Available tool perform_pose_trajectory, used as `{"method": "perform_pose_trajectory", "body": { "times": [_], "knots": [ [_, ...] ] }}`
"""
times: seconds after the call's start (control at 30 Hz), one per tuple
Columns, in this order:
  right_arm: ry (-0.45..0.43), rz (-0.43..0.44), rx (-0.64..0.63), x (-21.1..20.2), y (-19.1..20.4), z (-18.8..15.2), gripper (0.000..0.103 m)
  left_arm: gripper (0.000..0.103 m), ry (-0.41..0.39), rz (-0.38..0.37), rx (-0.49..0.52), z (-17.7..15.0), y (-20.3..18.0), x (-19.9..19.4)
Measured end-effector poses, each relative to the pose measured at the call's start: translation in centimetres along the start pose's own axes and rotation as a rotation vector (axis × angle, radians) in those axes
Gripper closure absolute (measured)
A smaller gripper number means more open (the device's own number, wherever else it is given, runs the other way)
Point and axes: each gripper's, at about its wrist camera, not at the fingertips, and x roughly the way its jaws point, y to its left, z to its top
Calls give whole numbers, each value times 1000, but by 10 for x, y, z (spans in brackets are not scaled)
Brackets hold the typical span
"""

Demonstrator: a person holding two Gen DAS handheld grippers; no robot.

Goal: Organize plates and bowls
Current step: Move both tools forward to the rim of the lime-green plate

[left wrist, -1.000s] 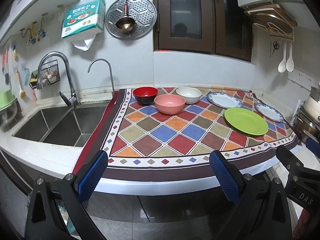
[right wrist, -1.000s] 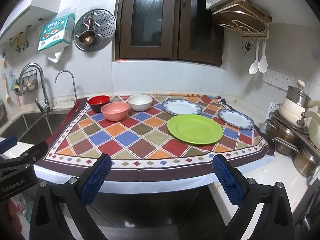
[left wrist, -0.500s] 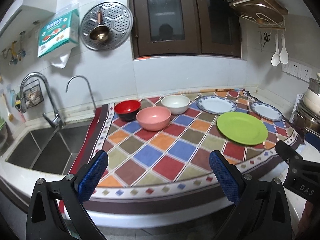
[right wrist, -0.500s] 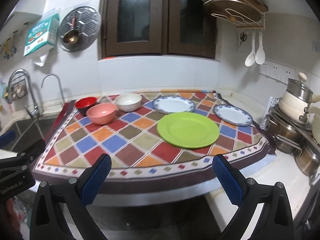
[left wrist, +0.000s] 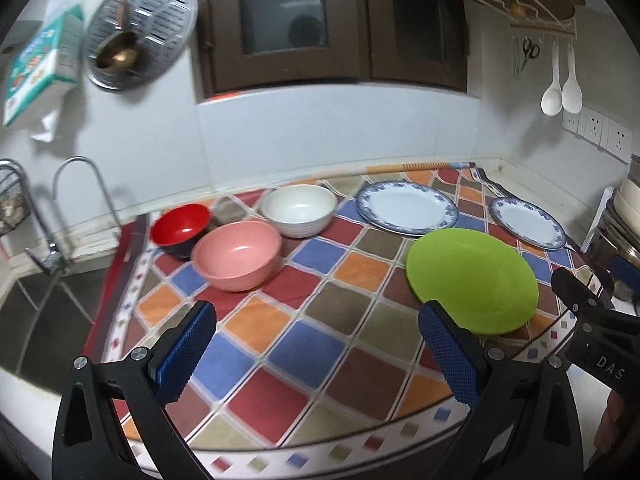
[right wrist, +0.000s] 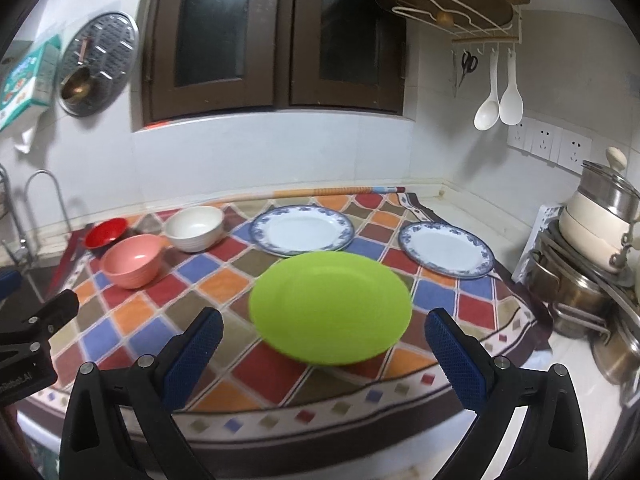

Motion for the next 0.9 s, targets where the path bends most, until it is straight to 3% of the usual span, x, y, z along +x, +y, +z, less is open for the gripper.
{"method": "perform_pose_trajectory", "body": {
  "times": [0.43, 0.9],
  "knots": [
    [84, -127, 50, 94, -46, 16, 2, 9, 113, -59, 49, 29, -55, 103],
    [273, -94, 154, 184, -83, -1, 18, 24, 300, -141, 44, 28, -99, 191]
  ]
}}
